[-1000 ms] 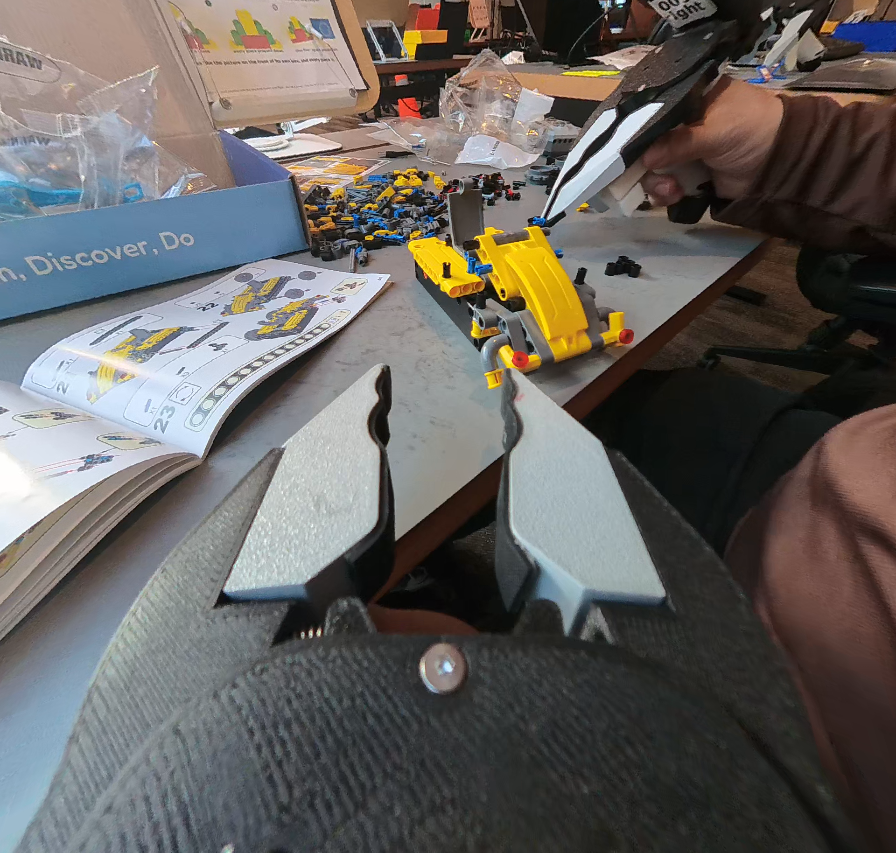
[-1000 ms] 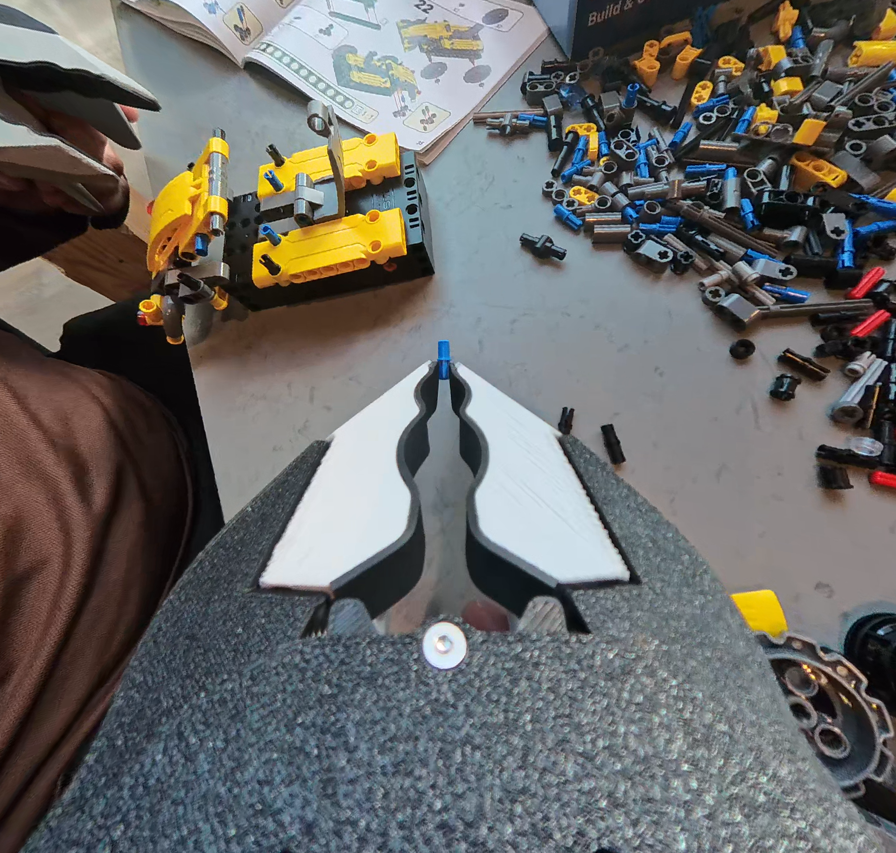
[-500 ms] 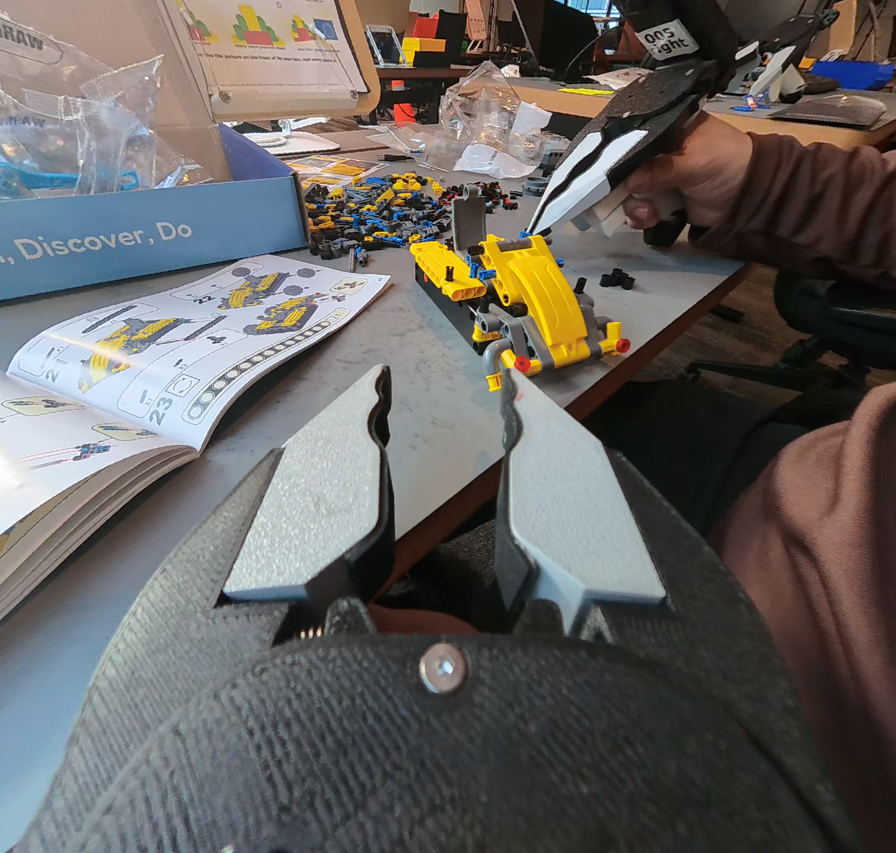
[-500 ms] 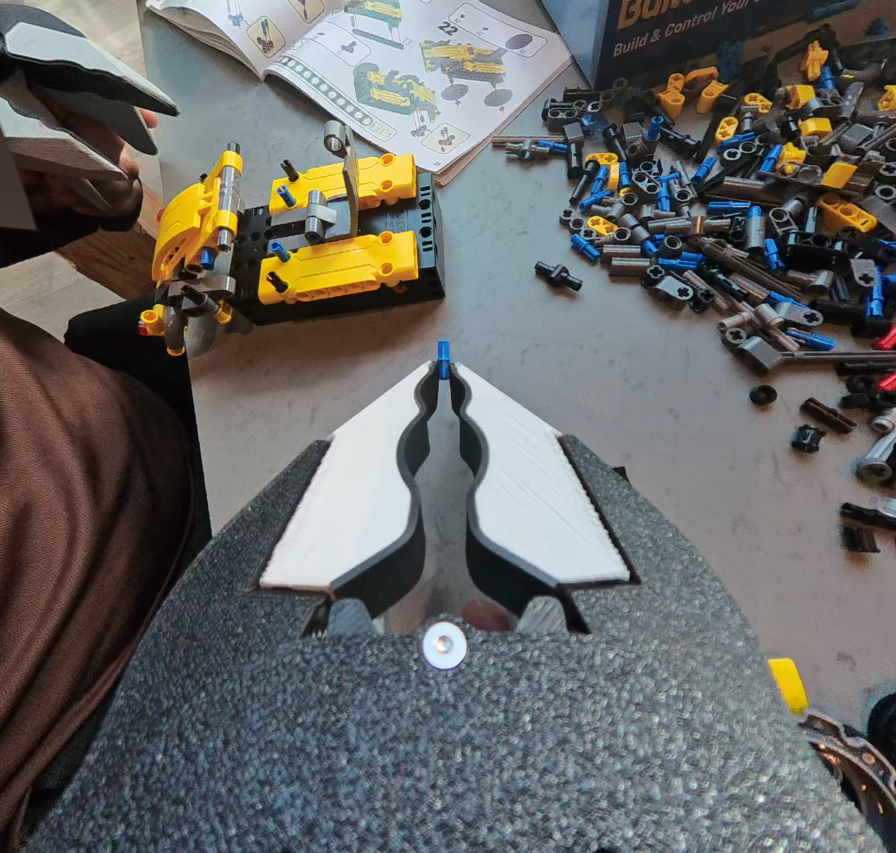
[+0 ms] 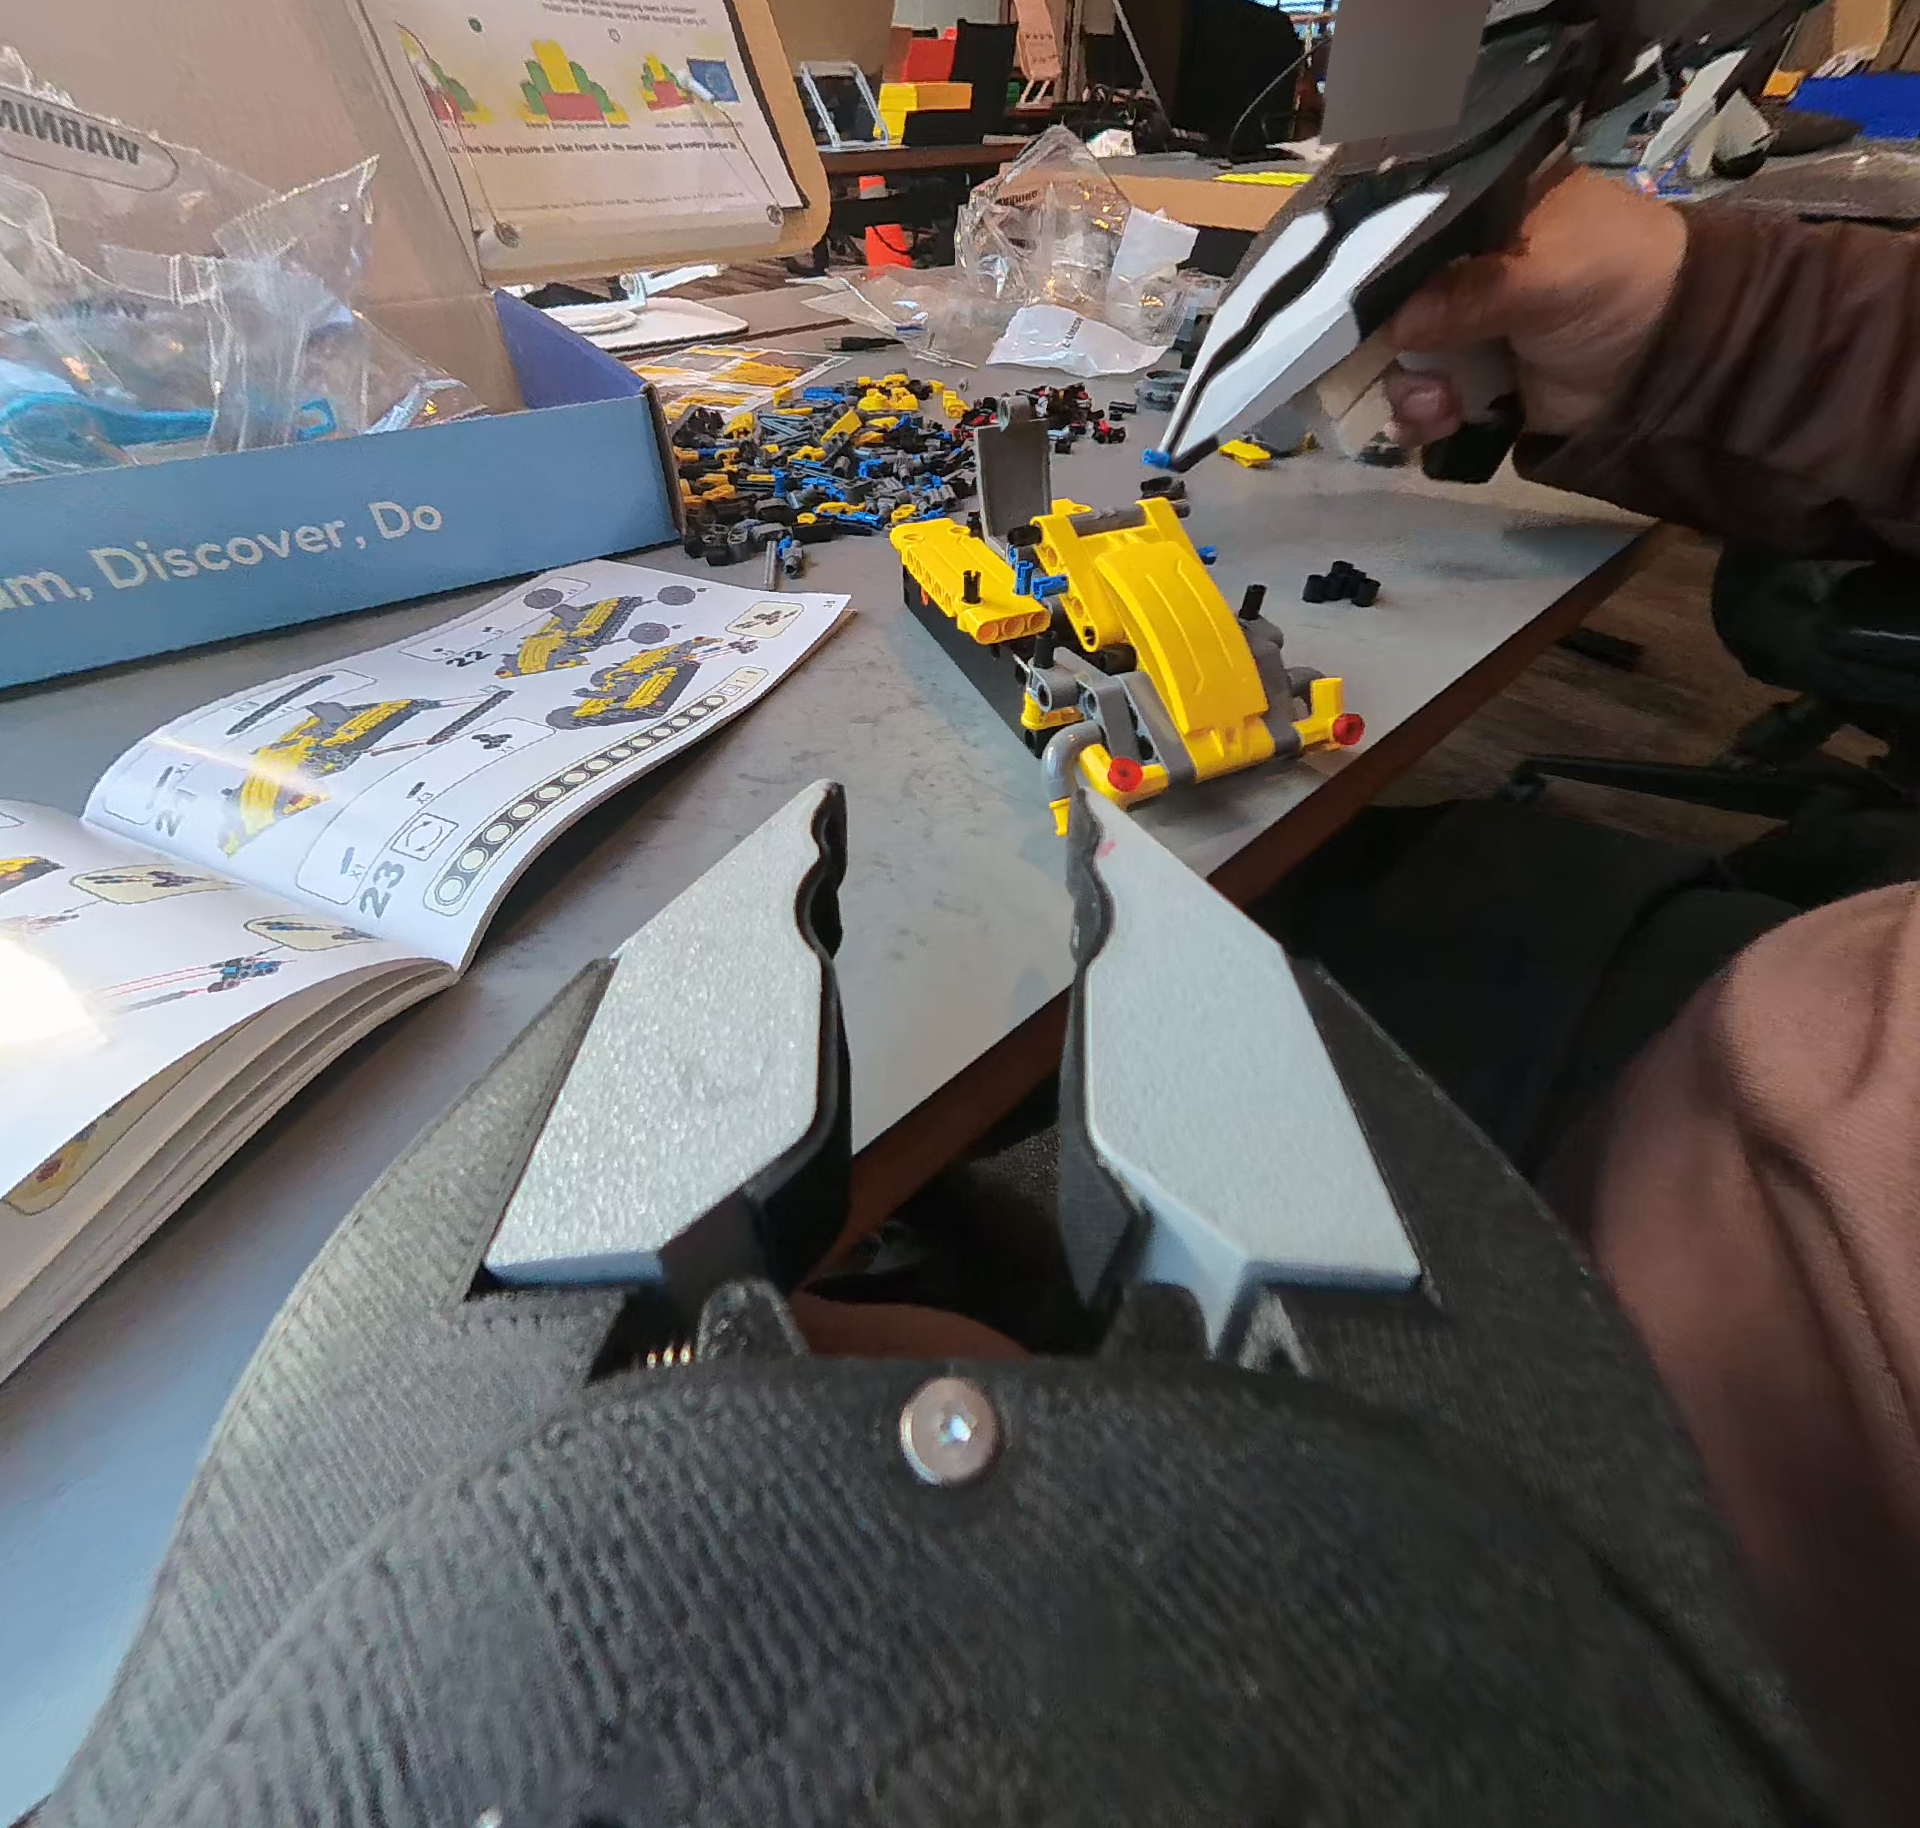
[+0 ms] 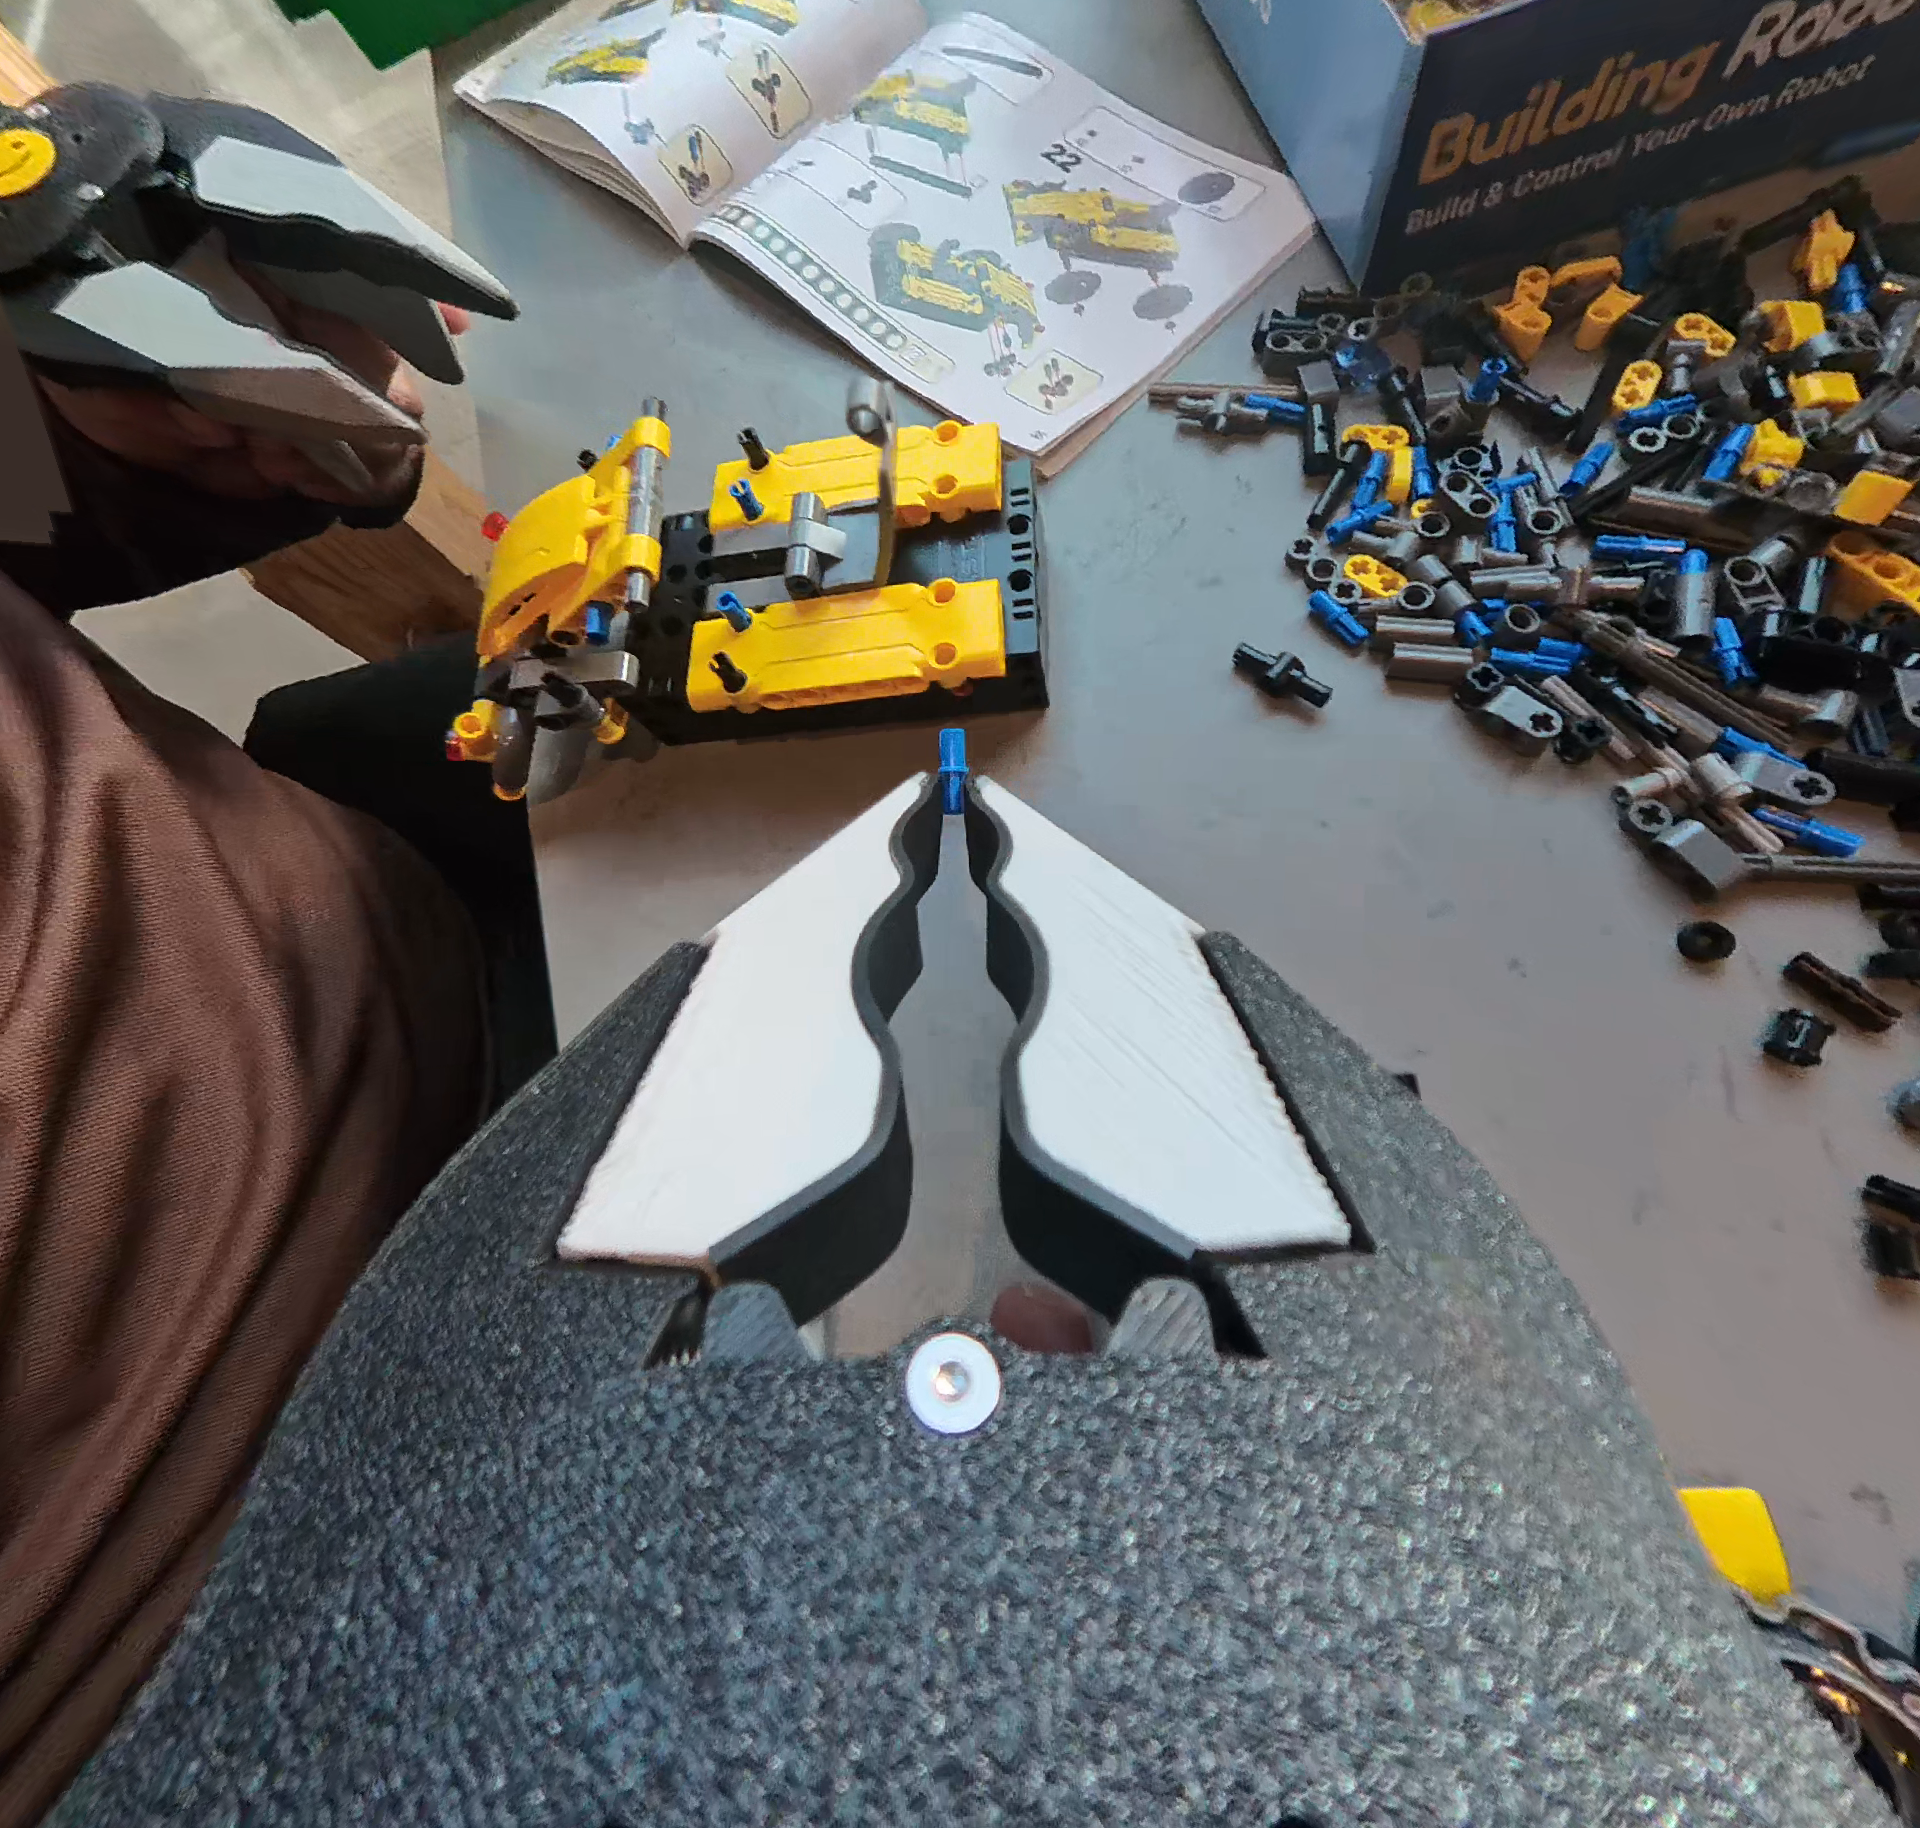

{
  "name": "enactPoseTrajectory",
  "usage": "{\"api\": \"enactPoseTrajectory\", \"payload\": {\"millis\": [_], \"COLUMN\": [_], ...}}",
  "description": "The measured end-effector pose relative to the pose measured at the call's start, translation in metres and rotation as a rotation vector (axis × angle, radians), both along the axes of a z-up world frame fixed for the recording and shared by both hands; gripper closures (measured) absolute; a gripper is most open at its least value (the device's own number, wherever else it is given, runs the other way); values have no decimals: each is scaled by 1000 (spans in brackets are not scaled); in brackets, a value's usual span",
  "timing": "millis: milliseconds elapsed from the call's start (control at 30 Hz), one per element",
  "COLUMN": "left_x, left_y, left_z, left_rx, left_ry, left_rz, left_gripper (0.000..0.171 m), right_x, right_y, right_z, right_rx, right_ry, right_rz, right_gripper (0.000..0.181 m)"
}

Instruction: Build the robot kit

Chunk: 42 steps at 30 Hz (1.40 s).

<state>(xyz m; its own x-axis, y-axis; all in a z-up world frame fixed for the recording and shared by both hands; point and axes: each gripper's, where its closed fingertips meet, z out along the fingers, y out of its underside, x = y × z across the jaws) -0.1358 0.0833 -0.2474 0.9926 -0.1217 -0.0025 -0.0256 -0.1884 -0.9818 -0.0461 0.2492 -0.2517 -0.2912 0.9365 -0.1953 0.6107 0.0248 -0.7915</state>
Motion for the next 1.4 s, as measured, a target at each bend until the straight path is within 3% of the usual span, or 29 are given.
{"api": "enactPoseTrajectory", "payload": {"millis": [400,600,767,1400], "left_x": [10,47,83,141], "left_y": [-1,5,22,65], "left_z": [6,30,33,27], "left_rx": [10,53,48,44], "left_ry": [147,431,621,1004], "left_rz": [19,-45,-147,-290], "left_gripper": [142,151,149,147], "right_x": [20,31,36,52], "right_y": [-41,-59,-76,-99], "right_z": [10,20,24,26], "right_rx": [-17,-57,-93,-244], "right_ry": [-36,-50,-56,-103], "right_rz": [103,162,213,319], "right_gripper": [181,180,180,181]}}
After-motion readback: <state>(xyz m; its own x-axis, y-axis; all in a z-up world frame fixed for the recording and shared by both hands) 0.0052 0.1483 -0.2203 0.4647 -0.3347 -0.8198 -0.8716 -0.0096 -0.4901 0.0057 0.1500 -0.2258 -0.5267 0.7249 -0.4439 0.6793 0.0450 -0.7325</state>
